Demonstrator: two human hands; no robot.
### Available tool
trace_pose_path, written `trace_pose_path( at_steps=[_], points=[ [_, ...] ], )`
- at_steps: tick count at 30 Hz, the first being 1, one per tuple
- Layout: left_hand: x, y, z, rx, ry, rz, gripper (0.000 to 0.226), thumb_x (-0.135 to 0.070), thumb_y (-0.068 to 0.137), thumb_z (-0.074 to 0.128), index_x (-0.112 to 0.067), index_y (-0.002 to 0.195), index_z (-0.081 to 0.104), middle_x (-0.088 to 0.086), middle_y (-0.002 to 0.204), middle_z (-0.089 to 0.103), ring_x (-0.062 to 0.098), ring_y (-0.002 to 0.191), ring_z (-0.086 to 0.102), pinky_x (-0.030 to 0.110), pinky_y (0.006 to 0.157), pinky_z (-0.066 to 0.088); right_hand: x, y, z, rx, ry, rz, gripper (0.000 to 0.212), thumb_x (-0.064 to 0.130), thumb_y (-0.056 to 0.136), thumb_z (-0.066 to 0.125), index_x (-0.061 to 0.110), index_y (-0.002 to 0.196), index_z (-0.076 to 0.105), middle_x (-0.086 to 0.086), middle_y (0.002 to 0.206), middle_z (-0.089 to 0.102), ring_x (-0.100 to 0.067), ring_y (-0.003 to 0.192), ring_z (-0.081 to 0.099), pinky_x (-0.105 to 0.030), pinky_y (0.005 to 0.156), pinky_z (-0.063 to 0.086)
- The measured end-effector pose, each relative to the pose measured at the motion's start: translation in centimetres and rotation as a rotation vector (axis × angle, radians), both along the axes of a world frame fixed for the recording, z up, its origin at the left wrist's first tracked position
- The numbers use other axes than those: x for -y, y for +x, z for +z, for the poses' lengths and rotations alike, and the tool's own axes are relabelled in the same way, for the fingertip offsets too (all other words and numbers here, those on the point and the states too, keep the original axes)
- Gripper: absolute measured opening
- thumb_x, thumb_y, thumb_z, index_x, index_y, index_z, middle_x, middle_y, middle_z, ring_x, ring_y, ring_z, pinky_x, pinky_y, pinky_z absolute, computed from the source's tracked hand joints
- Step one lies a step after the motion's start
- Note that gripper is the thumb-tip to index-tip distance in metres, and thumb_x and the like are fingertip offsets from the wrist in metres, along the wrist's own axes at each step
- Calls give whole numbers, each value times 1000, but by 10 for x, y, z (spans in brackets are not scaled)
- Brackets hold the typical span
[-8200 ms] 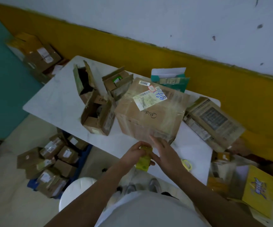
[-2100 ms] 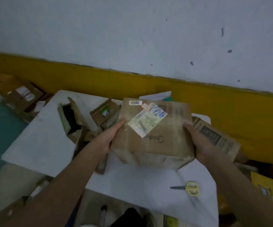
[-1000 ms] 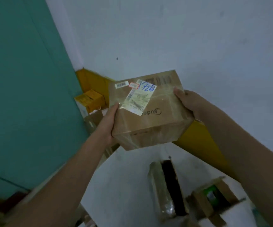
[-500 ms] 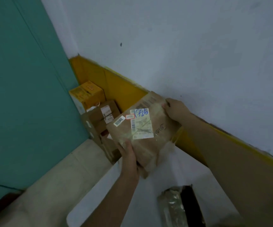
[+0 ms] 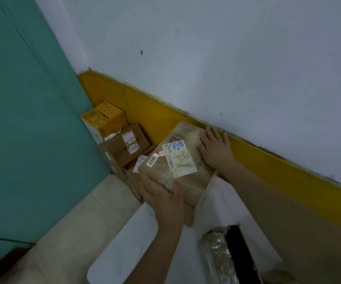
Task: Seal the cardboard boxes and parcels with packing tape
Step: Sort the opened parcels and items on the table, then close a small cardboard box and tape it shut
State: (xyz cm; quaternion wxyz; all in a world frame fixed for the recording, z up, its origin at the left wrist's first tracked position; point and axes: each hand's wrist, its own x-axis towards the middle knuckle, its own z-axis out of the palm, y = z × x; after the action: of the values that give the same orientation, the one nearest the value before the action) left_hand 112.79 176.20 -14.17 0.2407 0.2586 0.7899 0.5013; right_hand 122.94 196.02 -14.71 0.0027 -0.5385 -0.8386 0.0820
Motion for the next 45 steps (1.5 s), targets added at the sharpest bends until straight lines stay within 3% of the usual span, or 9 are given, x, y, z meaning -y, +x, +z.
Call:
trace_pose_path(
  at_steps=[6, 14, 18, 25, 29, 32, 36, 41, 45],
  points=[
    [9, 41, 49, -433, 292, -261, 53, -9, 89, 60, -6, 139, 45, 11, 143, 40, 20, 133, 37, 12, 109, 28, 85, 82, 20, -265, -36, -89, 51, 45, 105, 24, 24, 148, 40, -1, 164, 18, -20, 151, 11, -46, 123, 8],
    [81, 127, 32, -358, 155, -610, 34, -15, 96, 53, -20, 129, 55, -4, 126, 54, -7, 102, 49, 18, 89, 39, 218, 231, 36, -476, -238, -299, 48, 39, 104, 43, 16, 146, 45, -6, 145, 51, -22, 127, 52, -32, 101, 42],
    [148, 174, 21, -471, 136, -725, 26, -19, 101, 49, -21, 126, 57, -7, 126, 52, 2, 102, 53, 20, 83, 46, 282, 278, 15, -541, -235, -285, 39, 32, 102, 48, 17, 137, 56, -1, 133, 61, -16, 115, 59, -31, 97, 47],
    [273, 233, -25, -465, -94, -637, 15, -29, 98, 57, -19, 107, 62, -5, 97, 58, 10, 83, 59, 34, 75, 53, 401, 322, -6, -505, -138, -439, 32, 52, 95, 50, 23, 83, 56, 8, 75, 56, -16, 75, 60, -31, 63, 43],
    [305, 238, -70, -230, -544, -744, 50, -52, 92, 56, -16, 126, 52, 3, 111, 62, 19, 98, 62, 30, 85, 51, 458, 325, -41, -382, -462, -483, 62, 64, 88, 54, 19, 131, 47, 0, 118, 61, -21, 111, 60, -29, 86, 43],
    [311, 246, -89, -276, -588, -911, 17, -22, 97, 52, -12, 83, 54, 4, 85, 61, 25, 86, 61, 23, 67, 41, 482, 330, -74, -417, -574, -475, 43, 33, 96, 53, 10, 131, 45, -7, 111, 64, -21, 94, 62, -29, 81, 50],
    [308, 277, -88, -201, -563, -1056, 30, -21, 97, 53, -19, 69, 44, -1, 77, 56, 13, 73, 53, 25, 64, 39, 493, 383, -72, -549, -503, -737, 17, 14, 96, 49, 9, 80, 53, -2, 73, 58, -17, 66, 57, -34, 68, 54],
    [264, 344, -67, -275, -456, -1331, 15, -25, 98, 53, -21, 84, 57, -5, 83, 62, 9, 76, 57, 19, 61, 40, 507, 462, -41, -743, -424, -1165, 16, 17, 95, 52, 5, 91, 63, -5, 77, 65, -16, 63, 64, -21, 48, 50],
    [221, 409, -56, -429, -349, -1498, 9, -21, 90, 54, -26, 93, 61, -5, 87, 66, 20, 86, 63, 31, 69, 47, 527, 495, -42, -971, -375, -1481, 18, 10, 92, 51, -1, 89, 66, -11, 76, 70, -23, 66, 69, -34, 59, 61]
  ],
)
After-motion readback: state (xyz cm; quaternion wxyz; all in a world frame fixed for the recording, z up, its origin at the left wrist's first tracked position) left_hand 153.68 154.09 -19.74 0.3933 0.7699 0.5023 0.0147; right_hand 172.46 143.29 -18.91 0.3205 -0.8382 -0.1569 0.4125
